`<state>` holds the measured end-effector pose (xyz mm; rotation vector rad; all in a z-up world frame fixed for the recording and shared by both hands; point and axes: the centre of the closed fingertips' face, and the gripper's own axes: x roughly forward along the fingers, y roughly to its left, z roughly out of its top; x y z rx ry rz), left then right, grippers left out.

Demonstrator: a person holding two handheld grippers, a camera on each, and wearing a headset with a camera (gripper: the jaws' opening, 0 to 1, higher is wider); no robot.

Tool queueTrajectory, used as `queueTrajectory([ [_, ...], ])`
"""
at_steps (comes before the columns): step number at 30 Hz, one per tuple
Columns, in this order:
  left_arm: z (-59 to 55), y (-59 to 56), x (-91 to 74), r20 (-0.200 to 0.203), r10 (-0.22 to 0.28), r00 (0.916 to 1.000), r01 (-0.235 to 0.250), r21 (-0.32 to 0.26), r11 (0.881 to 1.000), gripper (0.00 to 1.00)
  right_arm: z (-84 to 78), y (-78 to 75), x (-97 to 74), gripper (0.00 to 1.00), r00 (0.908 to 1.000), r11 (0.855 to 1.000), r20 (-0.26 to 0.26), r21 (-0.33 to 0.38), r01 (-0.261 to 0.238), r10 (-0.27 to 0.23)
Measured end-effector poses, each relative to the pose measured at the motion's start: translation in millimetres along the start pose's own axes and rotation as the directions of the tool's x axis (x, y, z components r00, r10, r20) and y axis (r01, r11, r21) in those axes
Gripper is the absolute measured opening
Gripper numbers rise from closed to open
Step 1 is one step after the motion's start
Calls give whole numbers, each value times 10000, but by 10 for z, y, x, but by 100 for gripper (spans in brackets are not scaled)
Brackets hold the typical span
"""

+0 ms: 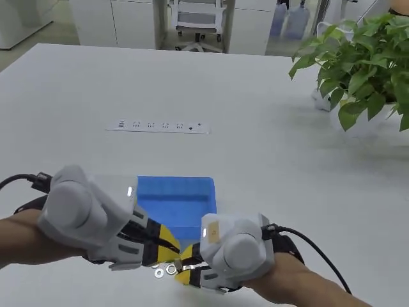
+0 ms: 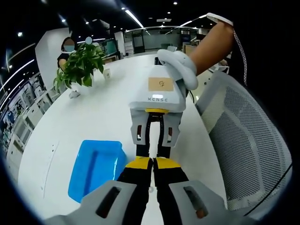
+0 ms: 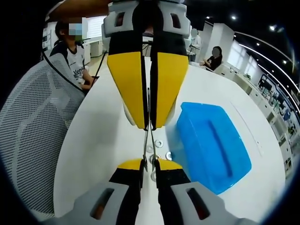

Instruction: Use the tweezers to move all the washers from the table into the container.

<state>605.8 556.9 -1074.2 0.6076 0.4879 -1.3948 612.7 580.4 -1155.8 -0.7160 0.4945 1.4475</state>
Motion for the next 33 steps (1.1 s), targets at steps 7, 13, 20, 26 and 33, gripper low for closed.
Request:
queueTrajectory([
  [7,-17,41,25,-9,-134,9999,134,-77,9999,6,-34,-29,0,12,10000,10000,-46,40,61,-61],
  [13,-24,76,63,-88,-247,9997,246,-47,9997,6,-76,-49,-2,12,9999,9998,-71,155,121,-119],
  [20,-9,132,105,-89,-316,9995,316,-29,9995,6,-100,-70,2,13,9998,9994,-13,259,208,-208],
  [26,8,184,136,-57,-426,9991,426,-33,9991,6,-111,-85,-6,15,9997,9991,-17,344,229,-228],
  [33,25,206,173,-67,-723,9974,723,7,9974,6,-141,-73,-37,18,9998,9983,-35,544,185,-183],
])
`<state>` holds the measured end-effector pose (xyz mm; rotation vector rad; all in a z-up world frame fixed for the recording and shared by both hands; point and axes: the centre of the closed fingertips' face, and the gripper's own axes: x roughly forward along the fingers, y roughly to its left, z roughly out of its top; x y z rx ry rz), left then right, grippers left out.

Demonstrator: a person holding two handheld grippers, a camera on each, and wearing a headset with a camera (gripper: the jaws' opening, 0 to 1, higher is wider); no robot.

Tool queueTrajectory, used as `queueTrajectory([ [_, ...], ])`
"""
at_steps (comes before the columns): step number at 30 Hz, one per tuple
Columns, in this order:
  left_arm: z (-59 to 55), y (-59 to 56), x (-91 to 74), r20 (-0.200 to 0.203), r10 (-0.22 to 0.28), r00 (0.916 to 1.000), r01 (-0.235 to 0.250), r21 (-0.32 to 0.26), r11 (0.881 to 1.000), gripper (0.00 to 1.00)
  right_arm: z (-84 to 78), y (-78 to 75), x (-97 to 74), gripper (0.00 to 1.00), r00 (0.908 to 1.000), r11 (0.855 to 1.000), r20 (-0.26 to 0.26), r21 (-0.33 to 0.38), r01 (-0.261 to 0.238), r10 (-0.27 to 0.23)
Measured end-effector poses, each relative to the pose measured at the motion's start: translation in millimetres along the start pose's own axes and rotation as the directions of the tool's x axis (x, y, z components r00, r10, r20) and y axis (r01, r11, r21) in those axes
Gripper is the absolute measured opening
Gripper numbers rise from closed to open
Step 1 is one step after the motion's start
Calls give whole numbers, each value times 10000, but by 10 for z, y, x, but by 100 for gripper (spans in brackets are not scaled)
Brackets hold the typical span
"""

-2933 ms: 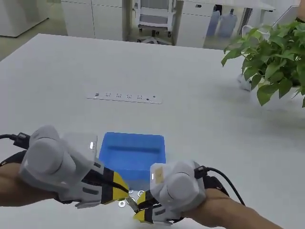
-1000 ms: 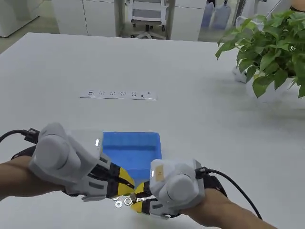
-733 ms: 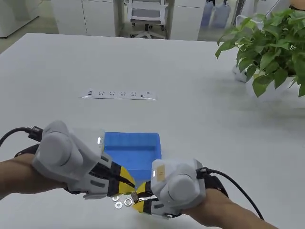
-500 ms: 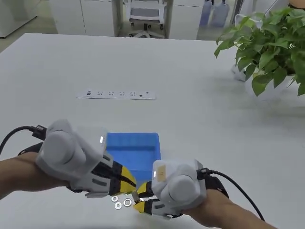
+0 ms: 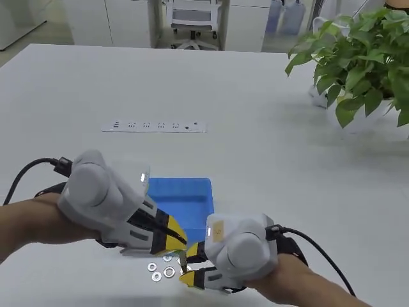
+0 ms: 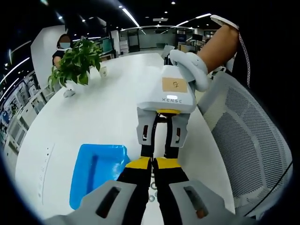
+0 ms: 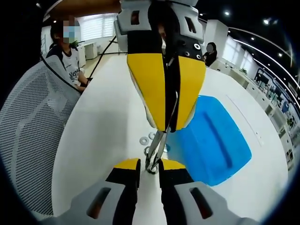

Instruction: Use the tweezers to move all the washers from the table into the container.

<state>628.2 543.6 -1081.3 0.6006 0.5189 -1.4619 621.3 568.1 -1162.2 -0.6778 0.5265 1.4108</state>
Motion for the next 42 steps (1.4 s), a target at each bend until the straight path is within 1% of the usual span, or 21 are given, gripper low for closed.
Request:
queueTrajectory([
  [2,4,-5,6,-21,-55,10000,55,51,10000,6,-2,-12,-27,17,9999,9999,52,69,85,-86],
  [5,16,-24,25,-15,-170,9999,170,158,9997,6,33,-50,-63,17,9992,9990,321,381,213,-225],
  [8,29,-31,41,5,-223,9998,223,234,9995,6,53,-67,-65,16,9990,9988,374,428,224,-240],
  [12,32,-35,51,-2,-272,9996,272,284,9992,6,58,-31,-53,13,9992,9991,379,415,107,-123],
  [17,31,-47,55,33,-338,9994,337,330,9989,6,55,-36,-53,12,9989,9984,427,542,187,-210],
  [25,29,-66,53,40,-375,9993,374,395,9985,6,56,-29,-49,10,9992,9971,376,745,130,-159],
  [31,34,-54,60,22,-366,9993,365,410,9985,6,51,-37,-49,10,9992,9955,386,940,75,-112],
  [38,31,-70,52,-211,-436,9988,448,589,9973,6,56,-33,-52,10,9993,9957,337,918,121,-152],
  [42,49,-81,26,-221,-444,9988,457,637,9969,6,73,-29,-78,10,9994,9965,306,825,139,-165],
])
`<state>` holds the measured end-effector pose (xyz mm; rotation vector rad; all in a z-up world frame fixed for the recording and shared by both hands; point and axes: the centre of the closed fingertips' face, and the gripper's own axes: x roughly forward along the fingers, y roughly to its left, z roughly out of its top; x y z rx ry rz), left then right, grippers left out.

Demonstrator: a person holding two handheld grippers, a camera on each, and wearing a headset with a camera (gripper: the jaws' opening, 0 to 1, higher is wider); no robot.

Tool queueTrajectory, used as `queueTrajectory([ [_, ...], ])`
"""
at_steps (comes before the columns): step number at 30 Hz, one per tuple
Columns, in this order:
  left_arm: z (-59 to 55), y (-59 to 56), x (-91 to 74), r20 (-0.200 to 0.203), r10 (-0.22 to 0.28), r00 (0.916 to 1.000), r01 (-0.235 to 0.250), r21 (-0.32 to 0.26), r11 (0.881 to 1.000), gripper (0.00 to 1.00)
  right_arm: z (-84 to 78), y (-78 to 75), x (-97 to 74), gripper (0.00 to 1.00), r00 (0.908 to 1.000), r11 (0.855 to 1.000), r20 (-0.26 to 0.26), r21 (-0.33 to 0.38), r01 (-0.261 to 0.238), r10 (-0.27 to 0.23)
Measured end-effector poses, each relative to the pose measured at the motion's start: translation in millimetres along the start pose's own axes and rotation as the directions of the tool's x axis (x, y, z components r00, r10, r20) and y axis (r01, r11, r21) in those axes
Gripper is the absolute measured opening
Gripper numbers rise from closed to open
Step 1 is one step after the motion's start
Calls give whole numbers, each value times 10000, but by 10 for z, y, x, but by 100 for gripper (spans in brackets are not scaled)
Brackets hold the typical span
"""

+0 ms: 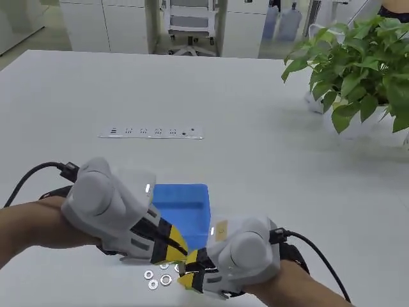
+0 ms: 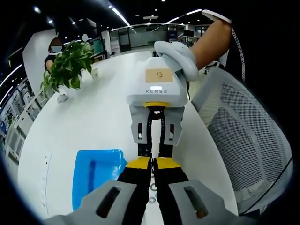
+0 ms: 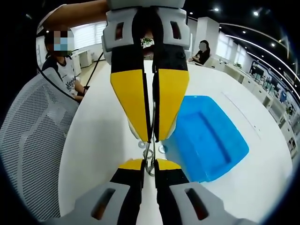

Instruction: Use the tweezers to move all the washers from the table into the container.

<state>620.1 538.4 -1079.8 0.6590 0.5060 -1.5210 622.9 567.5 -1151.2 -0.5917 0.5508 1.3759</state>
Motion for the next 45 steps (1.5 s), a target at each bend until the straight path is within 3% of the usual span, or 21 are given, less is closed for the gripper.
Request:
queueTrajectory([
  [15,192,19,-215,-91,32,10000,-32,13,10000,6,233,-3,-183,10,9996,10000,265,-64,-27,29],
  [27,354,78,-402,-183,147,9997,-142,273,9995,6,451,-107,-312,10,9983,9997,548,-97,207,-201],
  [45,497,398,-555,-218,481,9986,-465,701,9965,6,641,-464,-430,10,9950,9981,803,-129,601,-589],
])
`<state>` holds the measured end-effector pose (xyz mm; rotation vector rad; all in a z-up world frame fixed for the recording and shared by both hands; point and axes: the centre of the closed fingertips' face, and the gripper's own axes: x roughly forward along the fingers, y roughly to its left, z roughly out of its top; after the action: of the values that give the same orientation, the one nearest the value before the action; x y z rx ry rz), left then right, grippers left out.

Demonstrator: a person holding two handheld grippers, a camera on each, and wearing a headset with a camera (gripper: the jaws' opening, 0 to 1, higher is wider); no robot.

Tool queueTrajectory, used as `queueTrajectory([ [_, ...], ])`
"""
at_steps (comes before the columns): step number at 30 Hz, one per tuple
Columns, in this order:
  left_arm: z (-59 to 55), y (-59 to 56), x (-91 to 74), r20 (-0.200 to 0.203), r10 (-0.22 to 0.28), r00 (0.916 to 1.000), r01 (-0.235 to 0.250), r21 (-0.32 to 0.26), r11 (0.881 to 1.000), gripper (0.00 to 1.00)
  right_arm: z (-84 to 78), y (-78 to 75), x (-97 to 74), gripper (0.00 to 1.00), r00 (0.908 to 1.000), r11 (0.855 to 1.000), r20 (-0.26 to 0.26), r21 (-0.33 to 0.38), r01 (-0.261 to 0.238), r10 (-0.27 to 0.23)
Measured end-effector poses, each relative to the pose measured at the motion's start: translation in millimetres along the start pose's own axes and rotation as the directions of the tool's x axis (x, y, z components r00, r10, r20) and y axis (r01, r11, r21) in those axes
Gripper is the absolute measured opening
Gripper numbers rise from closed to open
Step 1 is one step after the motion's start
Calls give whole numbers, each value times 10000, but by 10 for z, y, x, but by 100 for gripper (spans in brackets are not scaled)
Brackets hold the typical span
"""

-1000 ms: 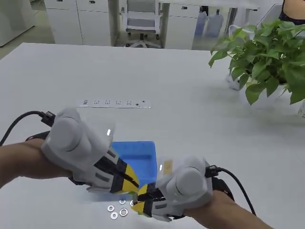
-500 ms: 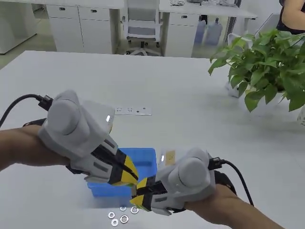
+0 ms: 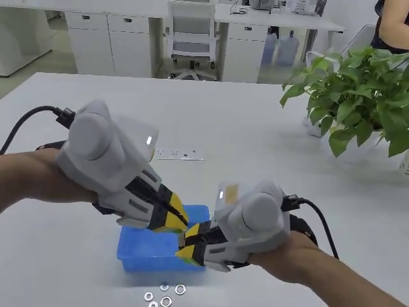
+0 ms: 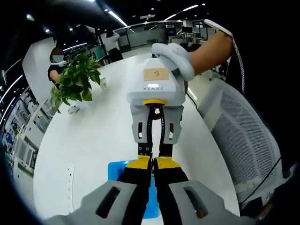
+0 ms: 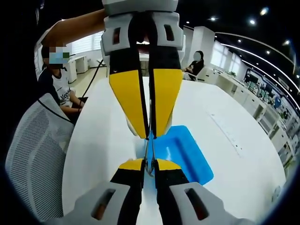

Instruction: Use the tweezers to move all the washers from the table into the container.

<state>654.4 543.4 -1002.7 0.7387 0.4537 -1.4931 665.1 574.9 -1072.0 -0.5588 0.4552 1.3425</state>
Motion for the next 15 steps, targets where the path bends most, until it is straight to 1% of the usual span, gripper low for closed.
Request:
queueTrajectory([
  [8,-15,155,-10,-53,81,10000,-80,96,9999,6,27,-157,26,10,9999,9999,21,-67,118,-118],
  [11,-34,226,-10,-92,133,9999,-131,158,9998,6,30,-235,43,10,9999,9998,42,-80,167,-166],
  [15,-72,301,11,-92,166,9998,-165,127,9998,6,11,-302,72,10,9998,9998,27,-85,187,-187],
])
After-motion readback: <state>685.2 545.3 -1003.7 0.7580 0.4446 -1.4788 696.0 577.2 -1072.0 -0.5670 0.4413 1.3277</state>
